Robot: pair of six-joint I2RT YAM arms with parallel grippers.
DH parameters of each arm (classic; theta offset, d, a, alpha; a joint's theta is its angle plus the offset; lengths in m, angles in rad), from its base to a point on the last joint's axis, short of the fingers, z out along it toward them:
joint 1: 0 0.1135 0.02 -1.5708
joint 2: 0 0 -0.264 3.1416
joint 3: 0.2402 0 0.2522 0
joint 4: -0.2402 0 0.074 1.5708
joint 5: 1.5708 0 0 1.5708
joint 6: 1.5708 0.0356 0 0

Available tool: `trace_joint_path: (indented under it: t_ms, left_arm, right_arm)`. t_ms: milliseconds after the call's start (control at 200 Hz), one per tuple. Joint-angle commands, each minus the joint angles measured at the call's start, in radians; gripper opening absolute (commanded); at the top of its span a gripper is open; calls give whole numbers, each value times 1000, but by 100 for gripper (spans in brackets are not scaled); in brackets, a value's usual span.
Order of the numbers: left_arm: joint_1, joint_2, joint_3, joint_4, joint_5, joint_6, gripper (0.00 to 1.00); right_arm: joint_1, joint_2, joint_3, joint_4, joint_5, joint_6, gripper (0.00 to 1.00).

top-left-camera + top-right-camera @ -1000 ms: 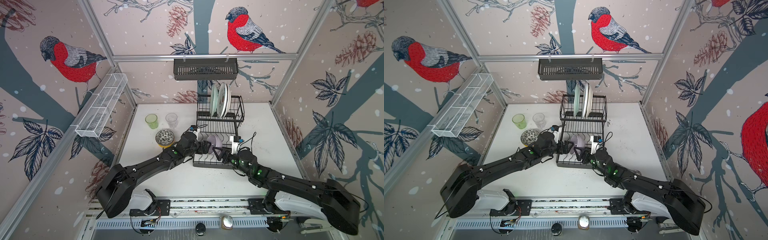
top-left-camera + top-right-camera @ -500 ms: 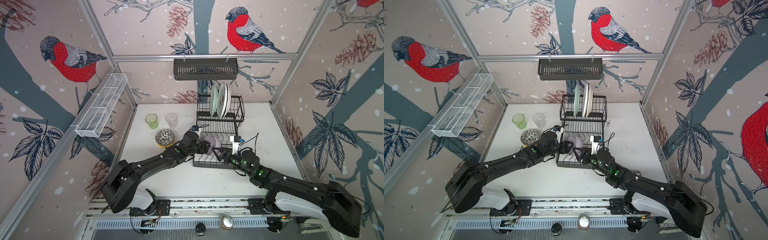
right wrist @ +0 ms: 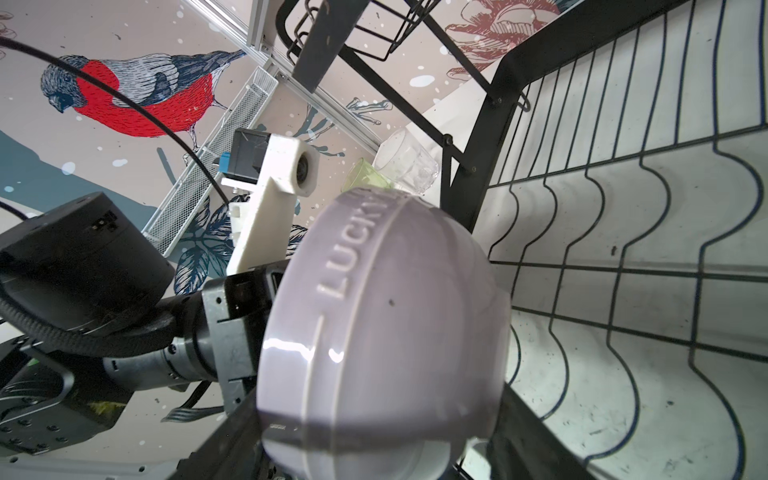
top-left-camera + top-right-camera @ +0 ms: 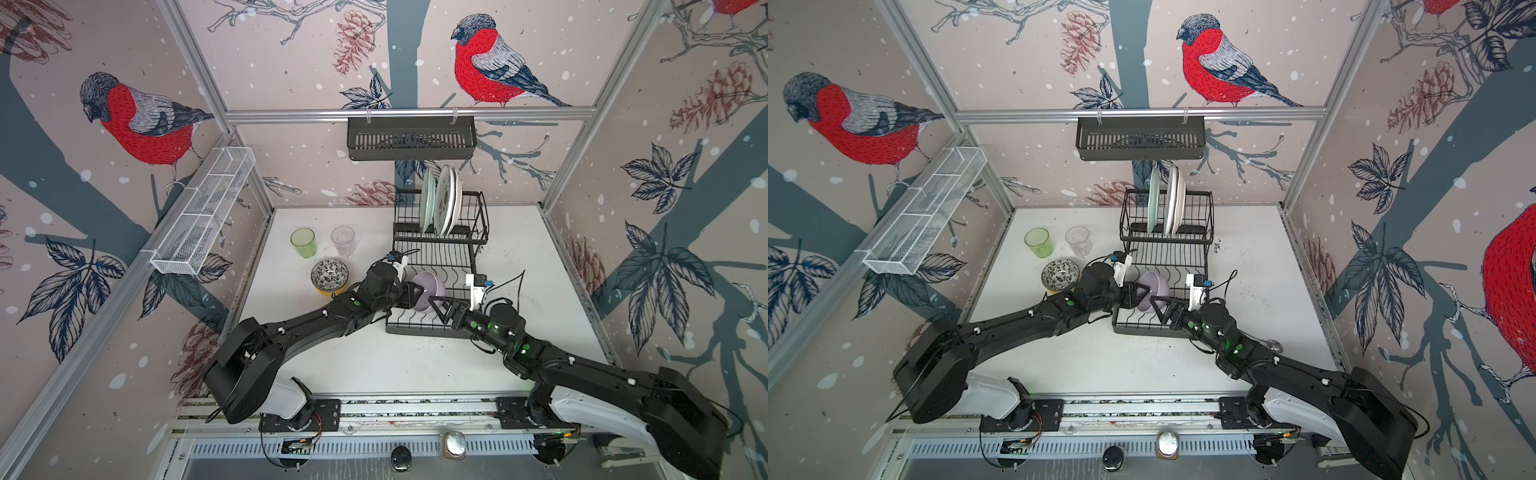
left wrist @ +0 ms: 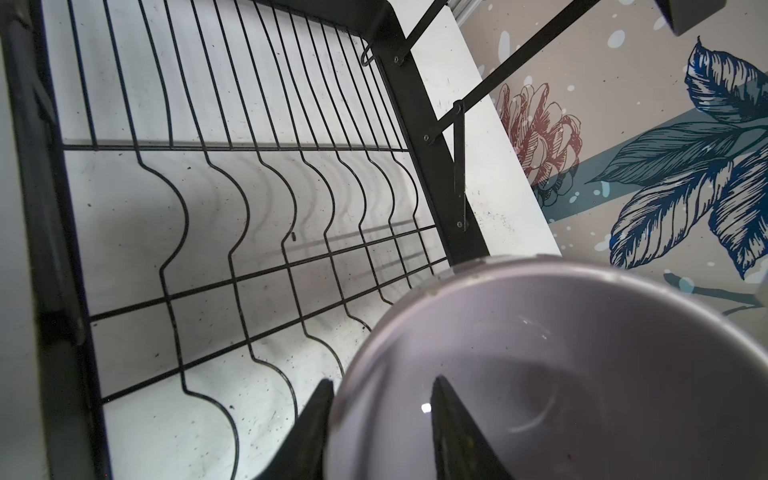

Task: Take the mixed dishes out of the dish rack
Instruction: 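Close the left gripper on the lilac bowl rim beside the right gripper, then open the right gripper and carry the lilac bowl away with the left gripper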

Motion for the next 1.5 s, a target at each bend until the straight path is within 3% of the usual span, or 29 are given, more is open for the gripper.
trace_joint_path:
  t_ms: [0, 130, 380, 530, 725, 905, 1226, 1496]
  left_arm:
    - [0, 0, -1, 40, 16, -3, 33]
    - [0, -3, -5, 43, 18, -5, 13]
    - [0, 3, 1, 16, -16, 2, 9]
    - [0, 7, 1, 12, -17, -1, 1]
    - [4, 5, -2, -6, -50, -7, 0]
    - [7, -6, -12, -20, -75, -9, 0]
    - [24, -81, -42, -33, -135, -30, 0]
    - [90, -158, -60, -84, -172, -10, 0]
  right_arm:
    - [-2, -8, 0, 121, -37, -3, 60]
    - [-3, -3, 0, 129, -46, -4, 61]
    - [-6, 17, -3, 143, -65, -7, 65]
    - [-6, 30, -5, 143, -70, -4, 79]
    - [-6, 37, 1, 125, -73, -6, 94]
    - [-6, 28, 6, 102, -84, -18, 100]
    - [-8, 12, 67, -58, -70, -92, 99]
    - [-8, 14, 119, -167, -2, -166, 99]
